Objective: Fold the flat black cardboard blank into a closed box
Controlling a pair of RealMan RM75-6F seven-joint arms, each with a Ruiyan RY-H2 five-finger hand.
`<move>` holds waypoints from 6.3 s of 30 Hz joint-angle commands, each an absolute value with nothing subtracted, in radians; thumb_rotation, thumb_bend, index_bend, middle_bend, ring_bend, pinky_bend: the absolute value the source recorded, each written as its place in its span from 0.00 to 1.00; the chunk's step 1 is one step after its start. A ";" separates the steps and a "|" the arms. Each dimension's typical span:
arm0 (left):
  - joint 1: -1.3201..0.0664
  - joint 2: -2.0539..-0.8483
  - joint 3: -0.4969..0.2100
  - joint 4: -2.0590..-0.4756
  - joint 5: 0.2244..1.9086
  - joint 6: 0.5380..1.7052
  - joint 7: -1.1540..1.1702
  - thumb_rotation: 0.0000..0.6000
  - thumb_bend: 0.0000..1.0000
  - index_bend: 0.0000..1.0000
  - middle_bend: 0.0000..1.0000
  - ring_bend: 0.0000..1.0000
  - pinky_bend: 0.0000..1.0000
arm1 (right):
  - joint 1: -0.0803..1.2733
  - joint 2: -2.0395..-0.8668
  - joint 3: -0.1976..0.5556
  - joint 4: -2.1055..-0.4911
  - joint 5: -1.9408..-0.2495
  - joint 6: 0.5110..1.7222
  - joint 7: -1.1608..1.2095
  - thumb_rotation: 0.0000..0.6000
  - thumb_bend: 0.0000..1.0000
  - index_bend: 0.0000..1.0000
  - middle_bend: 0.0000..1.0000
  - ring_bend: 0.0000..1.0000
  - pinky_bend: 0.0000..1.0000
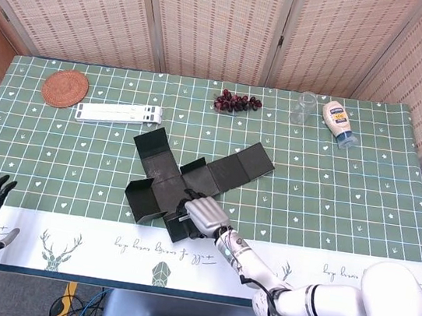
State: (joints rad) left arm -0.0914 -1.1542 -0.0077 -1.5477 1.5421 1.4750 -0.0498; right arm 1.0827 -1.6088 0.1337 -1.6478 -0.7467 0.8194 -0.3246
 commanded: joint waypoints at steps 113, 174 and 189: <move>-0.684 -1.657 -0.009 -0.881 1.600 1.103 -0.176 1.00 0.25 0.01 0.00 0.68 0.82 | 1.093 -1.558 0.152 -1.230 -0.350 0.621 -0.391 1.00 0.92 0.09 0.22 0.81 1.00; -0.686 -1.632 -0.030 -0.959 1.562 1.141 -0.167 1.00 0.25 0.01 0.00 0.67 0.82 | 0.975 -1.464 0.147 -1.584 -0.639 0.739 -0.197 1.00 0.56 0.00 0.15 0.80 1.00; -0.625 -1.516 -0.053 -1.108 1.529 1.207 -0.140 1.00 0.25 0.00 0.00 0.66 0.82 | 0.906 -1.391 0.159 -1.655 -0.754 0.794 -0.141 1.00 0.04 0.00 0.00 0.72 1.00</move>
